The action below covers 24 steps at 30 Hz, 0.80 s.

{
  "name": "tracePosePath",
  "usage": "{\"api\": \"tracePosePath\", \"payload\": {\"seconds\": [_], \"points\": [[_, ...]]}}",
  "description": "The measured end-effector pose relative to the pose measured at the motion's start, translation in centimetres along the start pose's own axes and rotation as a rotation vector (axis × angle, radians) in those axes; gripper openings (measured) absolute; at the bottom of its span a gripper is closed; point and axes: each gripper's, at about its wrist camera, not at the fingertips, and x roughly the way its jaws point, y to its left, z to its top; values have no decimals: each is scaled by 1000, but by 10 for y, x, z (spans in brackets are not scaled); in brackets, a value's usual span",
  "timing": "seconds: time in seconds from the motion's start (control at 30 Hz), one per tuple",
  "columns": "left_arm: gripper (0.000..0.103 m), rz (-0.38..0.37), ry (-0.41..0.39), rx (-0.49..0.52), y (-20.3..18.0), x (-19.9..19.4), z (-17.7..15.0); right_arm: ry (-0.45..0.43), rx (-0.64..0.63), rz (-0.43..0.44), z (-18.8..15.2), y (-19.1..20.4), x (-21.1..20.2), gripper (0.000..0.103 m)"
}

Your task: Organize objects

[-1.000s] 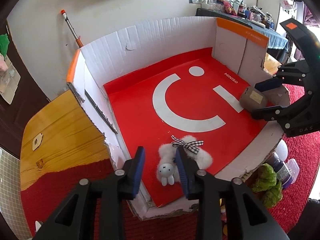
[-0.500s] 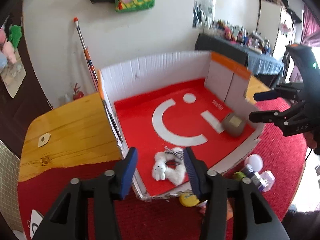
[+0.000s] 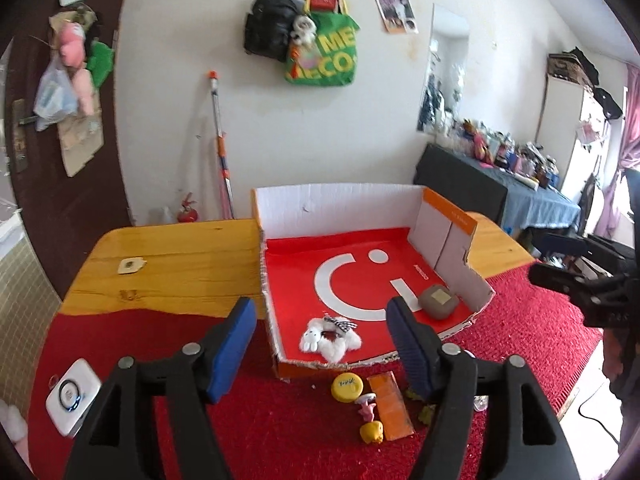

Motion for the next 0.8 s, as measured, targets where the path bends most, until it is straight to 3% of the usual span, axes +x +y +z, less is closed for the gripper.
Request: {"api": "tracePosePath", "payload": {"seconds": [0.2,0.37,0.8], "points": [[82,49,-52,-35,-7,-27,-24,-63,-2,-50,-22,19,-28,86],[89,65,-46,-79,-9,-34,-50,-98,16,-89,-48,32,-37,90],[94,70,100,-132,-22,-3,-114,-38,121,-145,-112,43,0,94]]}}
